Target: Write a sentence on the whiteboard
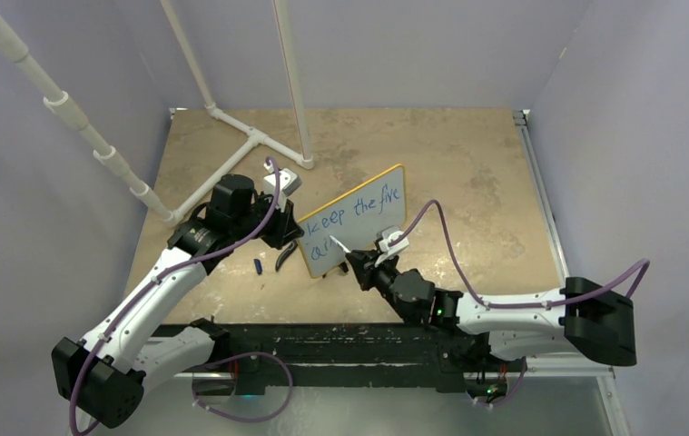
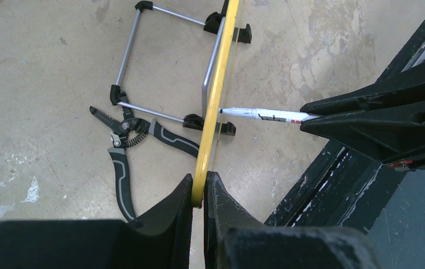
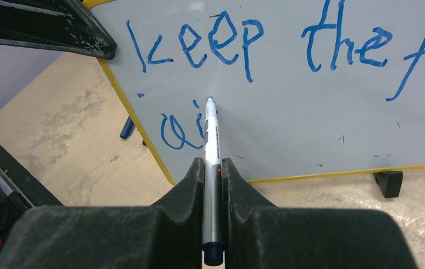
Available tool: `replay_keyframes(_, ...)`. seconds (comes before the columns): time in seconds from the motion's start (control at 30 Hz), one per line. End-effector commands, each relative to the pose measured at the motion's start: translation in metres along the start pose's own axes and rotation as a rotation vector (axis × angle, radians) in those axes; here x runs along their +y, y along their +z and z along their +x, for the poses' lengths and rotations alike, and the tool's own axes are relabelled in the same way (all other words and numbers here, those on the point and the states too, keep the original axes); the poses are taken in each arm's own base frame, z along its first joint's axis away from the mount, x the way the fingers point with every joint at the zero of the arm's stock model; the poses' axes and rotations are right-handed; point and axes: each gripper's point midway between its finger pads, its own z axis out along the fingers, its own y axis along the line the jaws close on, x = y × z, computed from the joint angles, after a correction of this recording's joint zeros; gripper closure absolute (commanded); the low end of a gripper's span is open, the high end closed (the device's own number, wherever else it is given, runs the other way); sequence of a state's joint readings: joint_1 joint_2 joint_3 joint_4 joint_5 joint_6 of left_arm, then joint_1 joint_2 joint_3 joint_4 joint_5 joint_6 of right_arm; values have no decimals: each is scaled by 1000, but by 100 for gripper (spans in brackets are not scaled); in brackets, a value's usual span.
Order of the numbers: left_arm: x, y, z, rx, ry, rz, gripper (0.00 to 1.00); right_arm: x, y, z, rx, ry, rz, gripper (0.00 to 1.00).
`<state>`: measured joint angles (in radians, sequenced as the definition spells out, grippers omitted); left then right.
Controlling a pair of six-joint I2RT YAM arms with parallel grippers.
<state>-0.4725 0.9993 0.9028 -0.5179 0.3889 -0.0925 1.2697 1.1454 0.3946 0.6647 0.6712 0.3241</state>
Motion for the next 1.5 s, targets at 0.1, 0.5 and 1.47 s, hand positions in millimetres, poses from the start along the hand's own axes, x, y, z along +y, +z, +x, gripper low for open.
replay_keyframes(0.1,-2,-2,-8,-30,12,1,100,6,5,-26,-66,34,12,100)
replay_keyframes(0.5,-1,-2,-8,-27,9,-4,100,2,-6,-1,-4,57,-25,100)
replay_keyframes(1.47,-1,-2,-37,-74,18,-14,46,-2,-28,8,17,53,-152,100)
